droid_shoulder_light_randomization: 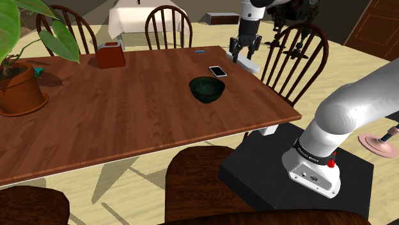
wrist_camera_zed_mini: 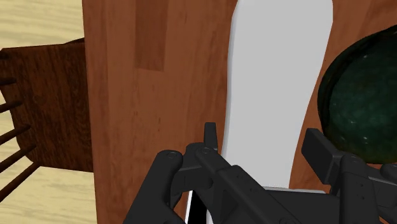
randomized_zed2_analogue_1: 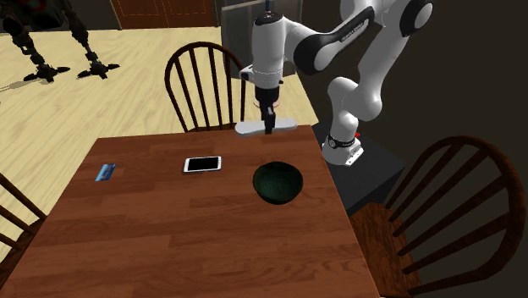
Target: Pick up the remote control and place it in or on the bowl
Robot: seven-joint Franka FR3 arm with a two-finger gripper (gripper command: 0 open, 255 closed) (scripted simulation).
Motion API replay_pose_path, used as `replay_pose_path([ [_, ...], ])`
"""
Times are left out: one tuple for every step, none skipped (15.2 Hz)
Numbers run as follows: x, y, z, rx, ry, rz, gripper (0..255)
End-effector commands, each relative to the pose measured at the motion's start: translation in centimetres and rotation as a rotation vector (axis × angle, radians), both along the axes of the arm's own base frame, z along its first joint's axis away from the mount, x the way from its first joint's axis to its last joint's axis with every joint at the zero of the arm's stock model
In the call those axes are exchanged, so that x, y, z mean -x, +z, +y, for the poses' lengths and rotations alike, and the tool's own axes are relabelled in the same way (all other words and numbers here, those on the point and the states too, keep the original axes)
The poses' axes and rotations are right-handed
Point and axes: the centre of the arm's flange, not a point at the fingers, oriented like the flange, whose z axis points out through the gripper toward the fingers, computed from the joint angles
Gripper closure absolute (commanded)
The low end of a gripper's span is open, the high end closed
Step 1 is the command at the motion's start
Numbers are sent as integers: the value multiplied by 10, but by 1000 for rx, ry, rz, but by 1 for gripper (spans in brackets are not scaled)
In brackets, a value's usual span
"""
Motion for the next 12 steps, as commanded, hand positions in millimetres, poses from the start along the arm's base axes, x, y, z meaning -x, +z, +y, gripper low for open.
replay_pose_path([
  [-7, 2, 19, 0, 0, 0, 255],
  [-11, 3, 32, 0, 0, 0, 255],
  [-15, 4, 44, 0, 0, 0, 255],
  [-19, 4, 57, 0, 0, 0, 255],
  [-23, 5, 69, 0, 0, 0, 255],
  [-28, 6, 82, 0, 0, 0, 255],
  [-32, 6, 94, 0, 0, 0, 255],
  [-36, 7, 107, 0, 0, 0, 255],
  [-40, 8, 119, 0, 0, 0, 255],
  [-44, 8, 132, 0, 0, 0, 255],
  [-52, 10, 154, 0, 0, 0, 255],
  [-52, 4, 154, 0, 0, 0, 255],
])
